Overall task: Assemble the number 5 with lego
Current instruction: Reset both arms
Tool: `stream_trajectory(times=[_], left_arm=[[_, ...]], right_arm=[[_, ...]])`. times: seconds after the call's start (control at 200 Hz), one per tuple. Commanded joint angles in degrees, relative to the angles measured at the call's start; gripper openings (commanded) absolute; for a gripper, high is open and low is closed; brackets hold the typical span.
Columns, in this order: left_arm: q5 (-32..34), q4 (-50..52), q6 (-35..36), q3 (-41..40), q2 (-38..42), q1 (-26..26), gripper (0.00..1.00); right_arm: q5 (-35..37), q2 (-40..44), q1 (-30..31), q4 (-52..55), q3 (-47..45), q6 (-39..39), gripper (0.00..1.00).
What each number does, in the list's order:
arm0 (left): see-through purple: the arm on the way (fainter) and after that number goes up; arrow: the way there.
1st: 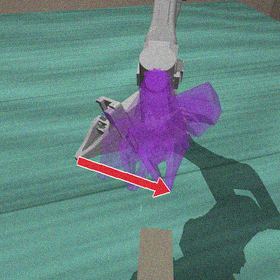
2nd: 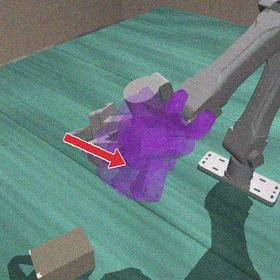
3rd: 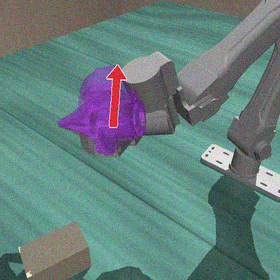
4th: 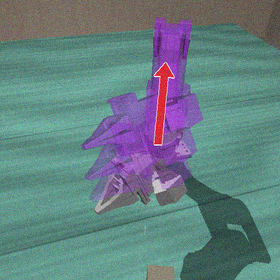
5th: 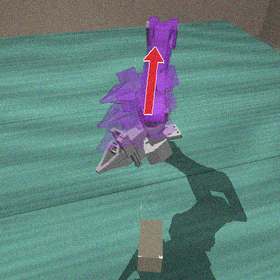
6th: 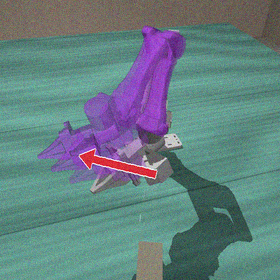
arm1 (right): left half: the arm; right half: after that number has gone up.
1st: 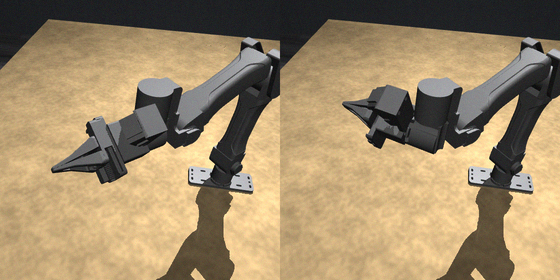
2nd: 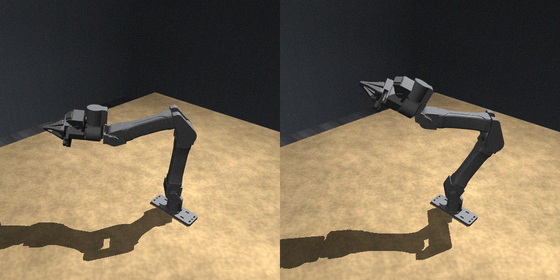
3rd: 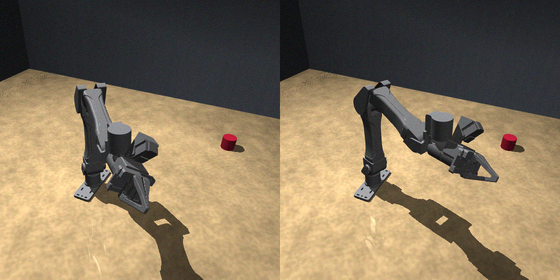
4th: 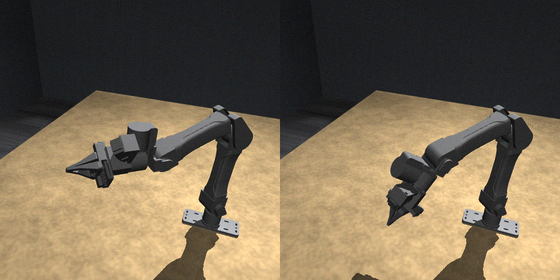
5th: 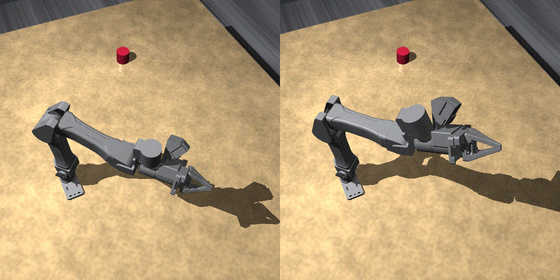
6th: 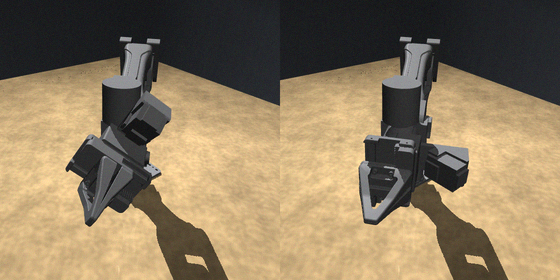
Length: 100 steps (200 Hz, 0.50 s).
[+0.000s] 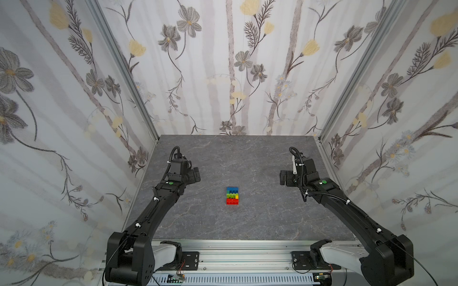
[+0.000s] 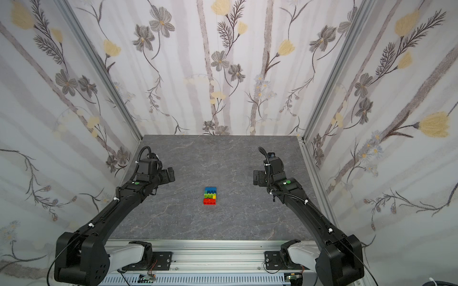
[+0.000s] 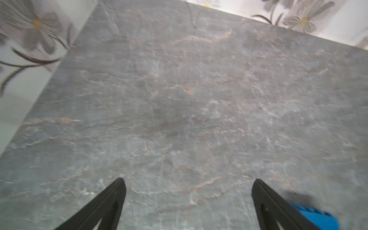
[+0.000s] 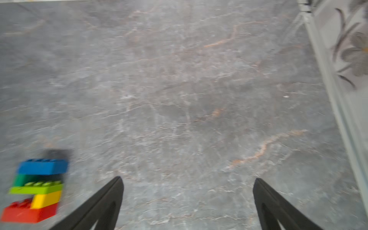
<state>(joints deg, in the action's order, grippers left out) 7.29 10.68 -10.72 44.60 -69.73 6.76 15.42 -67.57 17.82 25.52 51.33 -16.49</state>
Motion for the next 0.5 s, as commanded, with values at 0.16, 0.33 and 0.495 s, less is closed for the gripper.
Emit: stream_trajectory(times=[0.16, 0.33, 0.495], left_arm=[[1.44, -27.01, 6.23, -7.83, -7.54, -7.11, 1.0], [-0.04, -44.26, 7.23, -16.74, -10.85, -7.12, 1.0], [-3.11, -56.91, 8.46, -21.28, -15.64, -6.86, 1.0]], right_arm=[[10.47, 0.08, -5.87, -19.84, -11.94, 4.54, 1.0], [12.4, 0.49, -5.94, -36.85, -22.3, 11.25, 1.0], [9.86, -1.73, -5.94, -53.73, -30.11, 14.11, 1.0]])
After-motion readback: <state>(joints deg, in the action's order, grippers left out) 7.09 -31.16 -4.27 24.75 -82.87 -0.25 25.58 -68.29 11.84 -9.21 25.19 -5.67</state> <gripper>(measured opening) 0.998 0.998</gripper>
